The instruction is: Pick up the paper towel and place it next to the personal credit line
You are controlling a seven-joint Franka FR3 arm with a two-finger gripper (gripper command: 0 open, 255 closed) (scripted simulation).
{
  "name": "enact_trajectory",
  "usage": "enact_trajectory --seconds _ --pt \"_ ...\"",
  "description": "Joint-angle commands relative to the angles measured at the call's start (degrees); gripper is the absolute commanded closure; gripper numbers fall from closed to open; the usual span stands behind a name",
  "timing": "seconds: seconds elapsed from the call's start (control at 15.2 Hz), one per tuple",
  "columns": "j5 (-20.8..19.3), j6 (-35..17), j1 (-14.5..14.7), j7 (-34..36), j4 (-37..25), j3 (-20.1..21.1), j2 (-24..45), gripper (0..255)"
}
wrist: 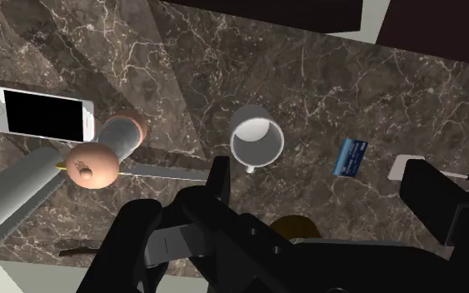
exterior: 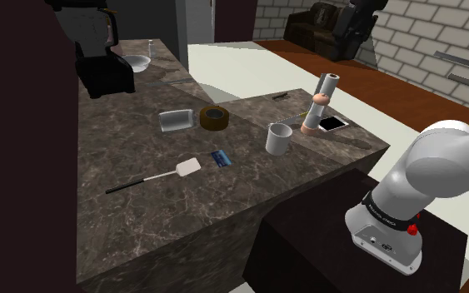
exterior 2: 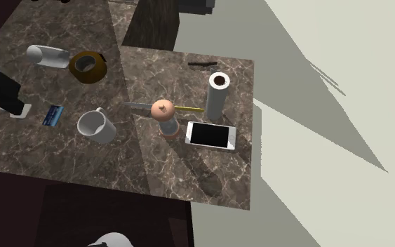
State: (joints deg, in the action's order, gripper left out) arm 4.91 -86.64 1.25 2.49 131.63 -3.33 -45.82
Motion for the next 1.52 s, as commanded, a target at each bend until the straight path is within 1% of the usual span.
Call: enact_trajectory --seconds 0.0,0.46,0.86,1.19,1.45 --pt "0.00 0.00 0.00 0.00 0.00 0.00 0.00 0" --pt "-5.47 -6.80 -2.82 -6.98 1.97 -6.75 5.16 0" --pt "-8.97 -12.98 -4.85 -12.74 1.28 -12.65 11.83 0" --pt "-10.55 -18.03 -6.04 -17.61 -1.00 -17.63 18.82 0" --pt "-10.55 -21.79 -6.71 -21.77 -3.94 -21.61 25.27 0"
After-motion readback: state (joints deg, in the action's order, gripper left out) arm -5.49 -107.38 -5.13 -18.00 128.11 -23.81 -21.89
